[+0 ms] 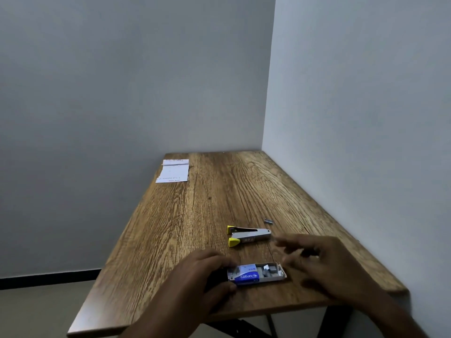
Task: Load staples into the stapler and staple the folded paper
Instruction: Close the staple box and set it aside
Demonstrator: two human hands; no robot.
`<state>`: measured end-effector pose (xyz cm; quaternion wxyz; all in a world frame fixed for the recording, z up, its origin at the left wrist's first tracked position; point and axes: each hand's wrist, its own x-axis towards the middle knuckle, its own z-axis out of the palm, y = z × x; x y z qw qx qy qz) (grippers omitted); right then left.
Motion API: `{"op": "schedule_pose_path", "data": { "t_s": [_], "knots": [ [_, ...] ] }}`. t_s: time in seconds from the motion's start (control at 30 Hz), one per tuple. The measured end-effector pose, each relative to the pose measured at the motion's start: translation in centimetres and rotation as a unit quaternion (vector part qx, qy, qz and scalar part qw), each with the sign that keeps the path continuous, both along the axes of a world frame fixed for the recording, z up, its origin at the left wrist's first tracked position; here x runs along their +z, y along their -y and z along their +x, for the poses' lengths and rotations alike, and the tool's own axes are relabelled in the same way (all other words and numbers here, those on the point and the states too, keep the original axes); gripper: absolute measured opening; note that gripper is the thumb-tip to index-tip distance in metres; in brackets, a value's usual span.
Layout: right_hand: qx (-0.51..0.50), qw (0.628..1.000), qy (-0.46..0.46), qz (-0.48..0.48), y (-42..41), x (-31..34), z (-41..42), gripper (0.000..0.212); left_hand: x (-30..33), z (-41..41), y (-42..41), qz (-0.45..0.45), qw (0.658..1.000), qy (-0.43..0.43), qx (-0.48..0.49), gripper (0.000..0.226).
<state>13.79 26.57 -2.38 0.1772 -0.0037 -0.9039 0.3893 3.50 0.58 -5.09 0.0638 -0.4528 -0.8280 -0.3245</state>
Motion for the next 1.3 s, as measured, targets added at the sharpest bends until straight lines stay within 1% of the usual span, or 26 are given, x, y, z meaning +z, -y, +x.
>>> {"op": "schedule_pose_path", "data": {
  "t_s": [0.07,0.13,0.2,0.3,0.33,0.43,0.57,0.67,0.73,0.8,0.83,0.9,1.0,1.13,1.3],
  "knots": [
    [-0.055,0.998,-0.033,-0.026,-1.1,0.5,-2.2,0.027,-0.1,-0.1,0.0,-0.001,1.000,0.003,0.001,0.039],
    [-0.092,0.994,-0.043,0.032,-2.5,0.6,-5.3,0.022,-0.2,-0.2,0.0,-0.001,1.000,0.006,0.005,0.040],
    [-0.093,0.992,-0.002,0.091,-3.4,0.7,-8.2,0.025,-0.2,-0.2,0.0,0.001,1.000,0.011,0.008,0.042],
    [-0.068,0.990,0.048,0.113,-4.4,0.0,-10.9,0.029,-0.1,-0.3,-0.1,-0.008,1.000,0.010,0.008,0.045],
    [-0.061,0.990,0.055,0.118,-4.5,-0.2,-11.5,0.027,-0.1,-0.3,-0.1,-0.011,1.000,0.005,0.007,0.045],
    [-0.052,0.990,0.052,0.122,-4.6,-0.6,-12.4,0.010,0.0,-0.2,-0.1,-0.014,1.000,-0.003,0.012,0.044],
    [-0.057,0.993,0.032,0.102,-3.8,0.0,-11.3,0.010,-0.1,0.0,-0.1,-0.007,1.000,0.001,0.015,0.042],
    [-0.074,0.997,-0.022,0.018,-2.4,0.9,-8.4,0.013,-0.3,0.0,0.1,0.002,1.000,0.007,0.015,0.042],
    [-0.052,0.997,-0.049,-0.041,-1.3,1.1,-5.5,0.014,-0.3,0.0,0.2,0.001,1.000,0.008,0.016,0.042],
    [-0.017,0.995,-0.047,-0.090,0.0,1.1,-2.7,0.015,-0.3,0.0,0.1,0.002,1.000,0.007,0.015,0.041],
    [-0.008,0.994,-0.039,-0.101,0.5,1.0,-1.6,0.016,-0.2,0.0,0.2,0.004,1.000,0.009,0.014,0.040],
    [0.000,0.995,-0.019,-0.098,1.1,0.7,-0.1,0.018,-0.1,0.0,0.2,0.002,1.000,0.013,0.012,0.039],
    [0.010,0.996,0.000,-0.085,1.6,0.2,1.1,0.014,0.0,0.1,0.1,0.000,1.000,0.012,0.011,0.037],
    [0.019,0.997,-0.002,-0.073,2.0,-0.1,1.4,0.015,0.1,0.2,0.0,0.002,1.000,0.011,0.013,0.038],
    [-0.008,0.999,-0.032,-0.034,2.3,-0.4,0.6,0.017,0.1,0.2,0.1,-0.008,1.000,0.015,0.015,0.036]
  ]
}}
